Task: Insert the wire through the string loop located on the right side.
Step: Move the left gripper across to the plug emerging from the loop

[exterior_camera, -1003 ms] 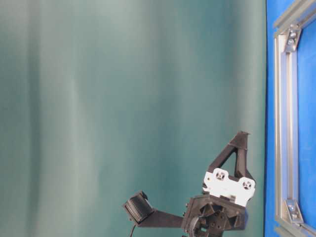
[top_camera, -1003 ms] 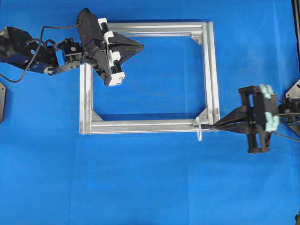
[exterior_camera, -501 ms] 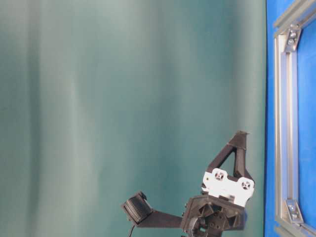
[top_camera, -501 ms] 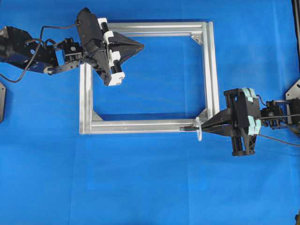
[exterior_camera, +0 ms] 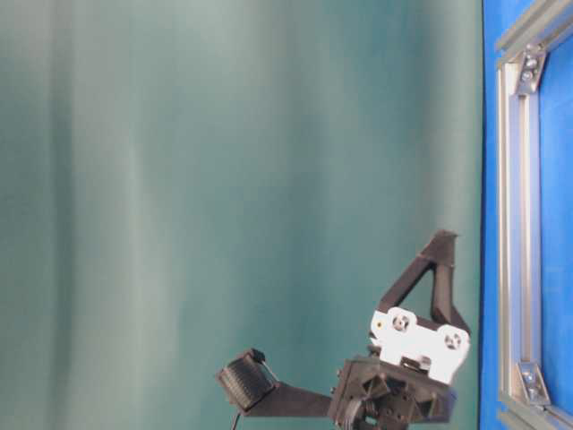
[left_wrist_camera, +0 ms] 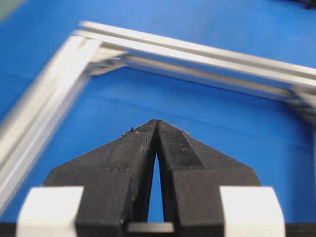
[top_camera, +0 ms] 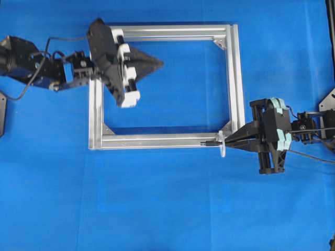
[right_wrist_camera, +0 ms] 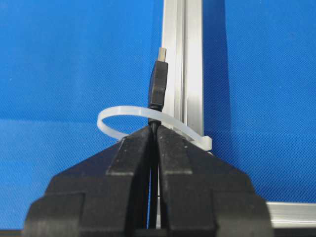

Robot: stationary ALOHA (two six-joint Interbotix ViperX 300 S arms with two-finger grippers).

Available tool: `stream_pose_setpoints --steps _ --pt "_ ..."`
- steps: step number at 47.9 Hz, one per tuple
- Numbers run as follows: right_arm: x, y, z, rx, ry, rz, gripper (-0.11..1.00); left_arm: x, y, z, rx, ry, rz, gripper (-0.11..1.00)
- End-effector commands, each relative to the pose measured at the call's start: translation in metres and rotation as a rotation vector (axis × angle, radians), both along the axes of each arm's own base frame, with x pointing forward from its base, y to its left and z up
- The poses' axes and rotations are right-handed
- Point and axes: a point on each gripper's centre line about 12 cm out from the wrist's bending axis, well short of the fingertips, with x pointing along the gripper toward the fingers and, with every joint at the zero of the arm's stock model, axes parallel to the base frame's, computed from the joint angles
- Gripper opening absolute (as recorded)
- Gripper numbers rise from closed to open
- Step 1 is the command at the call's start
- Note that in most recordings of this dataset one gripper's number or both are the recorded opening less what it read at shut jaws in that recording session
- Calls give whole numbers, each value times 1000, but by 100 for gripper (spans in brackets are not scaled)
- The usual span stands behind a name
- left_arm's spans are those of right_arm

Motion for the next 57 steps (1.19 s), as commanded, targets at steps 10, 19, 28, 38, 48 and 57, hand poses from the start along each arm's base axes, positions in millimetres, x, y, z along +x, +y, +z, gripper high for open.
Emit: stream_pose_setpoints --steps 10,19,28,38,48,57 --pt "4 0 6 5 -25 -4 -4 4 -85 11 -48 -32 -214 0" --pt "5 0 6 4 -25 -3 -4 2 -127 13 -66 -36 -319 0" --pt "5 0 6 6 -27 -4 -4 5 -127 14 -67 -38 -320 0" --pt "5 1 6 7 -25 -5 -4 19 -126 19 -67 -53 -311 0" --pt "5 1 6 7 -25 -5 -4 52 -122 27 -66 -55 -293 0" --pt "5 1 6 7 -24 -5 -4 88 -122 34 -64 -14 -291 0"
